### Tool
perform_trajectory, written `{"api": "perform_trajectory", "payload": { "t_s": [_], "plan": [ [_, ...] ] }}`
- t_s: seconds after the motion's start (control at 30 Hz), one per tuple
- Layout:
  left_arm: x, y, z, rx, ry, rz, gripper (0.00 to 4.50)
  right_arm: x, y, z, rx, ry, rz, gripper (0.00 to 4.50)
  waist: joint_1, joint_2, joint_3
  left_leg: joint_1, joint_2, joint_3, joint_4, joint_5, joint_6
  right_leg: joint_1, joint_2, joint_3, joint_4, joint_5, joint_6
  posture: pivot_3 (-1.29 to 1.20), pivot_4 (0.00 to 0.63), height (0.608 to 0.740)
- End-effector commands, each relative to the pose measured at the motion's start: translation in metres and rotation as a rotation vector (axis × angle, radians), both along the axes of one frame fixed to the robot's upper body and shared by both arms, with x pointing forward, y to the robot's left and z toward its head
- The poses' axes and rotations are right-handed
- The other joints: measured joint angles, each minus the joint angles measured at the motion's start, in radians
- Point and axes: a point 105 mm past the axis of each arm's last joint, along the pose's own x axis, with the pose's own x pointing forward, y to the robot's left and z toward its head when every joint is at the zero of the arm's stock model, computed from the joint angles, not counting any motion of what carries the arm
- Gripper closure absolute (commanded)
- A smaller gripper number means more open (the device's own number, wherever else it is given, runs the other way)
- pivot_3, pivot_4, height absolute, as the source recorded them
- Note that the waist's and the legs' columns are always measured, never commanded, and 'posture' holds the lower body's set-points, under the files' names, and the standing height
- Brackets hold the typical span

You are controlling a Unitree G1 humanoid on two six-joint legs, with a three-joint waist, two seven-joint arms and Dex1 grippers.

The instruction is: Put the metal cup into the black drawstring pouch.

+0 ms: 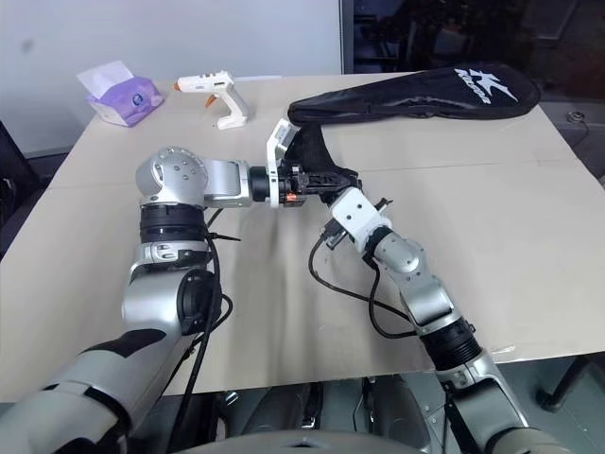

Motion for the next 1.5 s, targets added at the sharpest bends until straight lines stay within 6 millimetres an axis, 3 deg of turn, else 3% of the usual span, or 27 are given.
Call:
{"api": "perform_trajectory", "payload": {
  "t_s": [0.03,0.13,0.23,0.3,0.6,0.73,0.93,1.0,1.2,1.3,1.37,1.47,1.5],
  "plan": [
    [-0.019,-0.022,0.043,-0.113,-0.093,-0.154,4.5,-0.005,0.017,-0.007,-0.132,-0.044,0.084,4.46,-0.003,0.0,0.0,0.0,0.0,0.0,0.0,0.0,0.0,-0.001,0.0,0.0,0.001,0.0,0.0,0.0,0.15,0.74],
    [-0.01,-0.013,0.041,-0.116,-0.075,-0.104,4.5,-0.002,0.013,-0.01,-0.163,-0.062,0.064,4.46,-0.001,0.0,0.0,0.0,0.0,0.001,0.0,0.001,-0.001,-0.001,0.0,0.001,0.002,0.0,0.0,0.0,0.15,0.74],
    [0.011,0.005,0.021,-0.053,-0.05,0.026,4.5,-0.002,0.006,-0.002,0.004,0.006,0.014,4.46,0.0,0.0,0.0,0.0,0.0,0.001,0.0,0.001,-0.001,-0.001,0.0,0.001,0.002,0.0,0.0,0.0,0.15,0.74],
    [0.016,0.011,0.02,-0.072,-0.022,0.052,4.5,-0.004,0.002,0.005,0.12,0.057,-0.005,4.46,0.001,0.0,0.0,0.001,0.0,0.0,0.0,0.001,-0.001,-0.001,0.0,0.001,0.003,0.0,0.0,0.0,0.15,0.74],
    [0.02,0.01,0.022,-0.102,-0.004,0.067,4.5,-0.011,-0.011,0.02,0.201,0.106,-0.006,4.46,0.001,0.0,0.0,0.0,0.0,0.0,0.0,0.001,-0.001,-0.002,0.0,0.001,0.004,0.0,0.0,0.0,0.15,0.74],
    [0.008,0.001,0.022,-0.1,0.009,-0.009,4.5,-0.006,-0.01,0.022,0.232,0.122,-0.018,4.46,0.0,0.0,0.0,0.0,0.0,0.001,0.0,0.001,-0.001,-0.003,0.0,0.002,0.005,0.0,0.0,0.0,0.15,0.74],
    [-0.021,-0.005,0.001,0.088,-0.163,-0.158,4.5,0.003,-0.011,0.042,0.42,0.148,-0.029,4.46,-0.001,0.0,0.0,0.0,0.0,0.002,0.0,0.001,-0.001,-0.004,0.0,0.004,0.006,0.0,0.0,0.0,0.15,0.74],
    [-0.023,-0.005,-0.001,0.105,-0.198,-0.175,4.5,0.003,-0.008,0.041,0.36,0.119,-0.024,4.46,0.0,0.0,0.0,0.0,0.0,0.002,0.0,0.001,-0.002,-0.004,0.0,0.004,0.005,0.0,0.0,0.0,0.15,0.74],
    [-0.025,-0.013,0.013,0.01,-0.155,-0.197,4.5,0.002,0.013,0.008,-0.1,-0.066,0.028,4.46,0.001,0.0,0.0,0.0,-0.001,0.002,0.0,0.001,-0.001,-0.004,0.0,0.004,0.006,0.0,0.0,0.0,0.15,0.74],
    [-0.018,-0.01,0.014,-0.014,-0.126,-0.153,4.5,0.003,0.011,0.005,-0.055,-0.04,0.017,4.46,0.001,-0.001,0.0,0.0,-0.001,0.002,0.001,0.001,-0.001,-0.004,0.0,0.003,0.006,0.0,0.0,0.0,0.15,0.74],
    [-0.003,-0.001,0.004,0.039,-0.142,-0.068,4.5,0.003,0.001,0.009,0.011,-0.003,-0.024,4.46,-0.002,-0.001,0.0,0.0,-0.001,0.002,0.0,0.001,-0.001,-0.004,0.0,0.004,0.006,0.0,0.0,0.0,0.15,0.74],
    [0.017,0.014,-0.009,0.141,-0.216,0.046,4.5,-0.005,-0.023,0.012,0.094,0.074,-0.064,3.55,0.002,-0.001,0.0,0.0,-0.001,0.001,0.0,0.001,-0.001,-0.004,0.0,0.004,0.006,0.0,0.0,0.0,0.15,0.74],
    [0.02,0.016,-0.01,0.16,-0.237,0.057,4.5,-0.008,-0.028,0.014,0.103,0.086,-0.074,3.01,0.003,-0.001,0.0,-0.001,-0.001,0.001,0.0,0.001,-0.001,-0.004,0.0,0.004,0.006,0.0,0.0,0.0,0.15,0.74]
  ]
}}
